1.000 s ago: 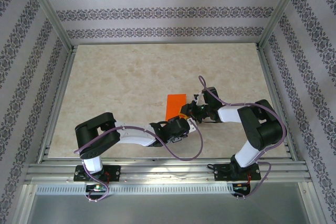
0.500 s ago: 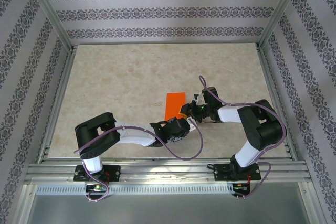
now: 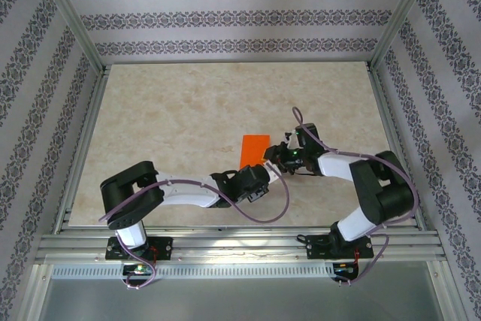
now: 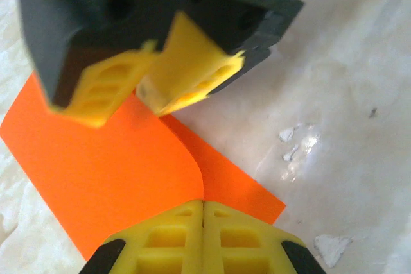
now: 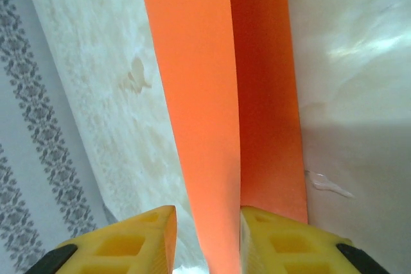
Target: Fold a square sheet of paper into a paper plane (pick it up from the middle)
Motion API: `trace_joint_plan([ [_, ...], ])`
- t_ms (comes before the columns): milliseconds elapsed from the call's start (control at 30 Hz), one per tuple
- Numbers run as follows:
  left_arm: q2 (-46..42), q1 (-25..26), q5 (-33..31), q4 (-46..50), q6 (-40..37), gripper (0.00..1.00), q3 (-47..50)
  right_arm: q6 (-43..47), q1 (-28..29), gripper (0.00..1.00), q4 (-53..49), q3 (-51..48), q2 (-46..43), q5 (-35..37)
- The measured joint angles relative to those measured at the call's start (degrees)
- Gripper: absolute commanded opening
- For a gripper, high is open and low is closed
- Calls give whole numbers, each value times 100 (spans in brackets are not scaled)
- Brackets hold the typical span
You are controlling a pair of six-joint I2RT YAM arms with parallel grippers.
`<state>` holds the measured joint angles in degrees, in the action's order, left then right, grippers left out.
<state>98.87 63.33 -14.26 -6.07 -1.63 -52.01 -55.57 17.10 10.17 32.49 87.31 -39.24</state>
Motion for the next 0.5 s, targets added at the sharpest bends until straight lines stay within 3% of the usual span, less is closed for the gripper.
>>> trace_joint_plan([
  [300, -352, -868, 1812, -133, 1456, 0, 81, 330, -313, 31, -782, -483, -1784, 975],
  [500, -352, -1480, 2905, -483, 2476, 0, 422, 605, -306, 22, -994, -553, -2122, 885],
])
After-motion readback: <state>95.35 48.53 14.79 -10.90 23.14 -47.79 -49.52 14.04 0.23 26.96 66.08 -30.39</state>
